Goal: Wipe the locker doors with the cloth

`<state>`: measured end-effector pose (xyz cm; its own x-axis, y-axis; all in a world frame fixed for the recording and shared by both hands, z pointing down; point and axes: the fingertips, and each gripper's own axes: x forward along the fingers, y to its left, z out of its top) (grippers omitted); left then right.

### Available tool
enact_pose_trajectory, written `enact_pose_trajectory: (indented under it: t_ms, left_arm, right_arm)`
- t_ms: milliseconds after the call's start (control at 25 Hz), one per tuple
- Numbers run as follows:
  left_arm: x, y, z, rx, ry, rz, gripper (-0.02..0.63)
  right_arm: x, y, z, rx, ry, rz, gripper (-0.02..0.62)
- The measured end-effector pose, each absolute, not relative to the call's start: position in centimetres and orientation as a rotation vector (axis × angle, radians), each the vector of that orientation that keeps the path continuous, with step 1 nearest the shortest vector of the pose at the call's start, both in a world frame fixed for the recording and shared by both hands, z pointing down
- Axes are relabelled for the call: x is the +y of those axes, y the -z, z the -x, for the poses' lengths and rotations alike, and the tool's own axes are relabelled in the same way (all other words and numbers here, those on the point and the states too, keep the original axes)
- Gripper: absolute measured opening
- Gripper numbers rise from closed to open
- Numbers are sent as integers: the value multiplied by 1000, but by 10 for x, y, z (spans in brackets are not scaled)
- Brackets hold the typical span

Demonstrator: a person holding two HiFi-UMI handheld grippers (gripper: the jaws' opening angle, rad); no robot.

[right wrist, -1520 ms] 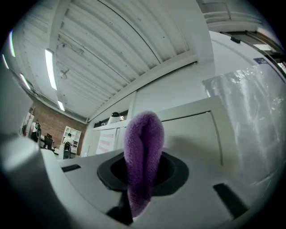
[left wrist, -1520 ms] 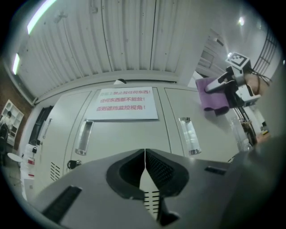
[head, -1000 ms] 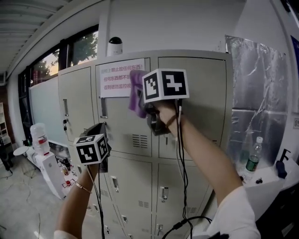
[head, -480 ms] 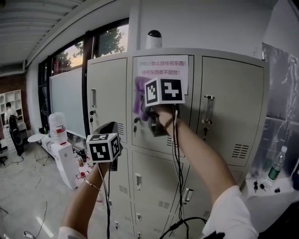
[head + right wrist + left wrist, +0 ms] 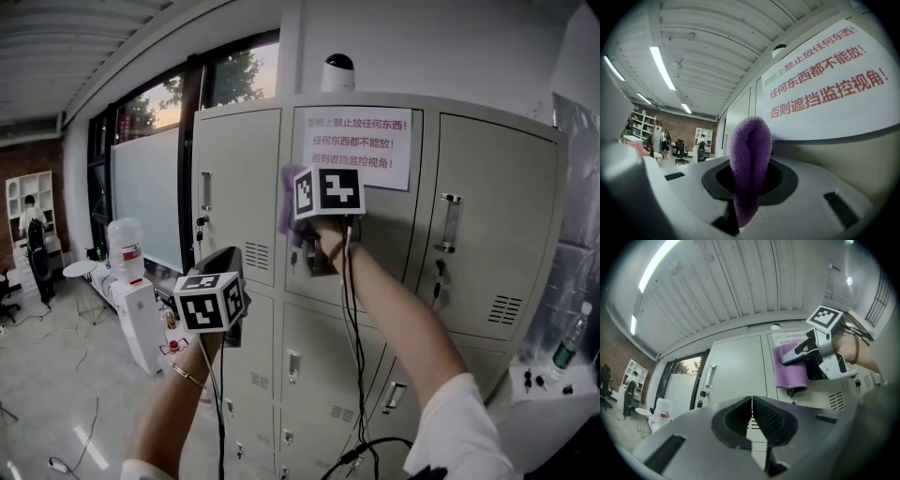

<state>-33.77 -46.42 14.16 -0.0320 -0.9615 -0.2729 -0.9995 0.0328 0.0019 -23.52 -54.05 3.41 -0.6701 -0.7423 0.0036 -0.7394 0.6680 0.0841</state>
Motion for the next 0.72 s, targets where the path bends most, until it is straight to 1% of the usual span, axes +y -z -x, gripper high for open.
enact_pose_trajectory:
  t_ms: [360,720]
  left_arm:
    - [-467,-151,340,2118,-280,2051,9]
    - [-459,-155,332,2118,-294,2068,9]
  right_arm:
    - [-543,-36,240,-2787,165,-1307,64]
    - [-539,-35,219,-2763,152,-1359,64]
